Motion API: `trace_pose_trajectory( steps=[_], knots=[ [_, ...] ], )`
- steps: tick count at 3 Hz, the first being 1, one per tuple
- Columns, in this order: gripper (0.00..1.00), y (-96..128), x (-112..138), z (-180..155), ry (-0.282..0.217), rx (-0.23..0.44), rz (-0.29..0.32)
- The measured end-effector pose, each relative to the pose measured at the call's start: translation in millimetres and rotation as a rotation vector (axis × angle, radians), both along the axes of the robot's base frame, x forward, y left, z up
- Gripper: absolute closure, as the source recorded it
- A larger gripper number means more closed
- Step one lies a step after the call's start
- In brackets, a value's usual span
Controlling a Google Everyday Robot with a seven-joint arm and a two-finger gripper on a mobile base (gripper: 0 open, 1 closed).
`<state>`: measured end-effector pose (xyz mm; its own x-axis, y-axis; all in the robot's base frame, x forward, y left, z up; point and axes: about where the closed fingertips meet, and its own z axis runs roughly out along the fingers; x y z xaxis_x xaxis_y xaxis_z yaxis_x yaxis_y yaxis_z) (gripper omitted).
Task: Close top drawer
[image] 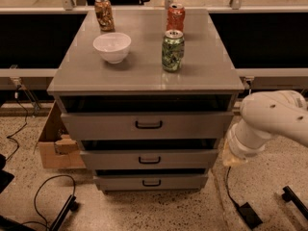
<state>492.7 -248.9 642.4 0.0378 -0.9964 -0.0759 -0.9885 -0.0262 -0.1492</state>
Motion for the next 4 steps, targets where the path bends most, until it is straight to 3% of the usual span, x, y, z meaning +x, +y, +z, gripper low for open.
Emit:
trace_pose_trajectory(
  steps=[1, 2, 3, 4],
  knots=[
    [1.00, -9, -66, 11, 0.092, -0.046, 0.015],
    [1.00, -40, -92, 45, 0.136, -0.120, -0.009],
    [1.00, -81, -84, 102, 0.107, -0.191, -0.102],
    [1.00, -108, -73, 161, 0.054, -0.172, -0.206]
  ],
)
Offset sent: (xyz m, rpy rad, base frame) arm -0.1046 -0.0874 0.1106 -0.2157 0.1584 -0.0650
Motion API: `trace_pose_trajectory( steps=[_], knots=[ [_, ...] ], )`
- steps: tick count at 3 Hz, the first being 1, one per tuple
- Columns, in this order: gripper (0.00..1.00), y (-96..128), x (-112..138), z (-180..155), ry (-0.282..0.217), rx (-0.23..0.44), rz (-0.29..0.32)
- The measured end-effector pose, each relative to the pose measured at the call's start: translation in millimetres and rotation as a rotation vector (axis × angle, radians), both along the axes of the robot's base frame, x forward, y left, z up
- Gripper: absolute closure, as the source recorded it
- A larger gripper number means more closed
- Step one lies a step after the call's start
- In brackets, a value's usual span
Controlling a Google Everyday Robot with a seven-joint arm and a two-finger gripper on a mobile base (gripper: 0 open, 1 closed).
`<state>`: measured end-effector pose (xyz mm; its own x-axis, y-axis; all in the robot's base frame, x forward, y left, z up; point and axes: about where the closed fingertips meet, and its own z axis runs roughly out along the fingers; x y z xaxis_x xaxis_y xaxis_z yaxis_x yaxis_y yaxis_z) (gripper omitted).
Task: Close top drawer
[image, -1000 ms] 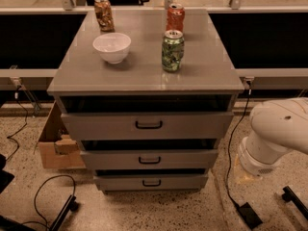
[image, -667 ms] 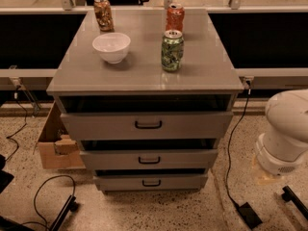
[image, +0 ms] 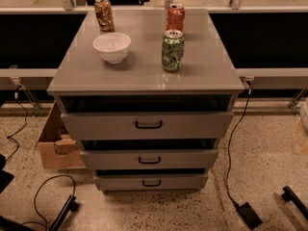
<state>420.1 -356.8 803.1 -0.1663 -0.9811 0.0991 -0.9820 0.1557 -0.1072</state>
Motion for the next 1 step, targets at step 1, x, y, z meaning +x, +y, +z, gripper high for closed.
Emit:
trace_pose_trajectory(
  steps=[1],
  knots=[
    [1.00, -22.3, 2.2, 44.4, -0.042, 0.110, -0.097]
  ],
)
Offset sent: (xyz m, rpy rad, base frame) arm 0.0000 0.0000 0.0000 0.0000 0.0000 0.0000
